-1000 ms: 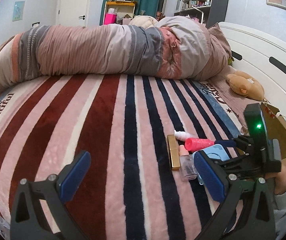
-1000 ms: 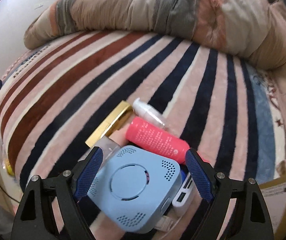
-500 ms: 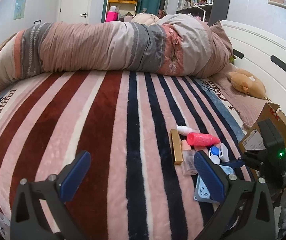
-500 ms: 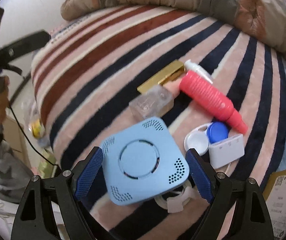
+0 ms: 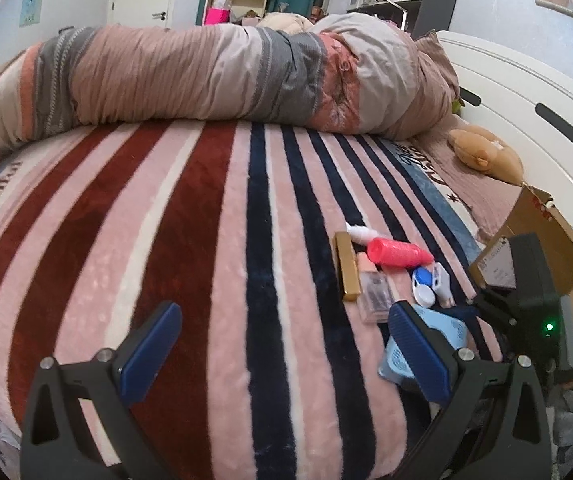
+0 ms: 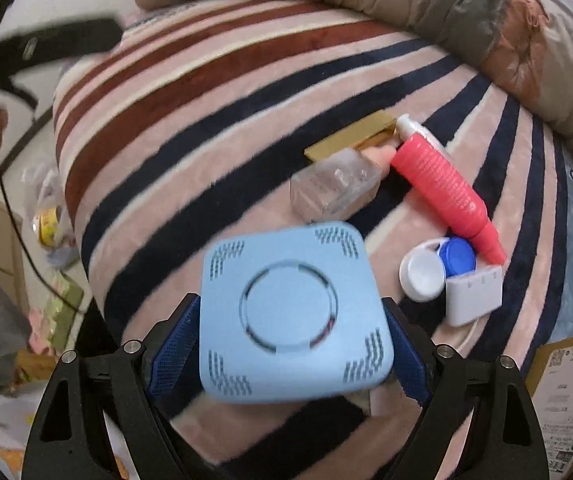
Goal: Organize rigid objects
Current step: 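Lower the right gripper onto the light-blue square device and grasp it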
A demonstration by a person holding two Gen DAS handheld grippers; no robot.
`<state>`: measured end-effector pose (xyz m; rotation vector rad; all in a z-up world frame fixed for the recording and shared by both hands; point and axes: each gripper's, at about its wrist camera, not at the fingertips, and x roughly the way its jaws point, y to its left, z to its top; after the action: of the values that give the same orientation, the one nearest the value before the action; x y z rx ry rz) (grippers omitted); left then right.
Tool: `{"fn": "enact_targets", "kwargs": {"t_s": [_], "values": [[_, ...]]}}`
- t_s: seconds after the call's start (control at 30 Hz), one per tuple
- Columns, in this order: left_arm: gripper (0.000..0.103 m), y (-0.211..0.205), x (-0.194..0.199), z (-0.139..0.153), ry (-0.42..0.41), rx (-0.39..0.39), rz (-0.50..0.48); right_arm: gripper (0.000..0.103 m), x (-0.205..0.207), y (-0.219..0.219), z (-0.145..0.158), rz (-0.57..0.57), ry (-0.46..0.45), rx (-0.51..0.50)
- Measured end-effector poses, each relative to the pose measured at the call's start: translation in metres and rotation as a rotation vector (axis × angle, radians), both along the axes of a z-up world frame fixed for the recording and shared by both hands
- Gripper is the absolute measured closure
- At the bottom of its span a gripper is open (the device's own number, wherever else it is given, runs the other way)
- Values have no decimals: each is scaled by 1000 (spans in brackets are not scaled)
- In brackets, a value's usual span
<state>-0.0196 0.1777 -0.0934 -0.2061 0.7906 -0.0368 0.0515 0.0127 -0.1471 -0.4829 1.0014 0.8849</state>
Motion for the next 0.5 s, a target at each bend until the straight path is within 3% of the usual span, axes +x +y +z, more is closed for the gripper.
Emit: {"fn": "enact_targets", "kwargs": {"t_s": [0.17, 0.33, 0.5], "values": [[1, -9, 0, -10, 27, -59, -82, 22, -5, 0, 2, 20, -71, -2], [1, -23, 6, -4, 21, -217, -230, 22, -14, -11, 36, -9, -140, 141], [4, -48, 20, 26, -13, -358, -393, 23, -30, -27, 84, -5, -242, 288]]}}
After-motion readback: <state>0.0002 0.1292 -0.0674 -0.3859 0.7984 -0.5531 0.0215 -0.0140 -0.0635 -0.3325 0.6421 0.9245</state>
